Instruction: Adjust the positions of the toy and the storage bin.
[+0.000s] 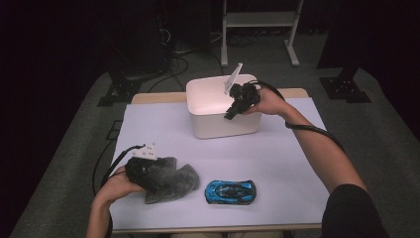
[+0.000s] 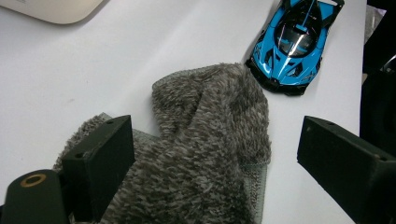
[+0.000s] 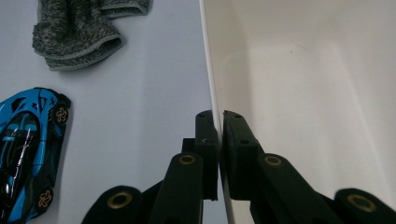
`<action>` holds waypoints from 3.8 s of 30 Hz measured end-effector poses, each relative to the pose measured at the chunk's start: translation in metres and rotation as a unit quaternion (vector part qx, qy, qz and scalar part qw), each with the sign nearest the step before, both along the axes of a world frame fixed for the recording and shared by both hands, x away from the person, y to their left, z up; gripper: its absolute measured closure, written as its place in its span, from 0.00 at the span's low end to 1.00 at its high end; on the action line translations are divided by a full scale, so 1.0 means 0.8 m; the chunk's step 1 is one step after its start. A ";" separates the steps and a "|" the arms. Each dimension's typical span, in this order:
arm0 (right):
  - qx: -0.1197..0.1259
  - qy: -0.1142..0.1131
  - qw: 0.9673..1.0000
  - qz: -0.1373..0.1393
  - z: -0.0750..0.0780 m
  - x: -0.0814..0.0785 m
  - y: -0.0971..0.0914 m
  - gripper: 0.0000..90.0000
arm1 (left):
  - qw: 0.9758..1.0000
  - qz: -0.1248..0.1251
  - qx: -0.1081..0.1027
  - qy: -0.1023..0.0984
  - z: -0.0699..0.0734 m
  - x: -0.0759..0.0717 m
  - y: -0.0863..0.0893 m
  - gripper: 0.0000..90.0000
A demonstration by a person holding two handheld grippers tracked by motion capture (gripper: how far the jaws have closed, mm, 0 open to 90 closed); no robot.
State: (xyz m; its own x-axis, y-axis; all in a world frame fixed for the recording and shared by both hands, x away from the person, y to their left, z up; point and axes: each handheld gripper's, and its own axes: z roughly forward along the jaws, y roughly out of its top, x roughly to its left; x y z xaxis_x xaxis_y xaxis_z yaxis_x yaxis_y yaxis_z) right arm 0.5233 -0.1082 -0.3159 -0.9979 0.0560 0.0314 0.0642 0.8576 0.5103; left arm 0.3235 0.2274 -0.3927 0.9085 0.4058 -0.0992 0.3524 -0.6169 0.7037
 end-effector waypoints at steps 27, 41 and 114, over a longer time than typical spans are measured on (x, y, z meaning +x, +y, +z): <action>0.000 0.009 1.000 -0.014 0.000 -0.069 -0.021 0.94 | 1.000 -0.015 0.002 -0.004 -0.001 -0.001 -0.012 0.11; 0.003 0.008 1.000 -0.019 -0.001 -0.096 -0.021 0.95 | 1.000 -0.013 0.003 -0.006 0.000 -0.002 -0.013 0.10; 0.040 0.004 0.999 -0.028 0.005 -0.141 -0.031 0.71 | 1.000 -0.015 0.003 -0.004 -0.001 -0.002 -0.013 0.10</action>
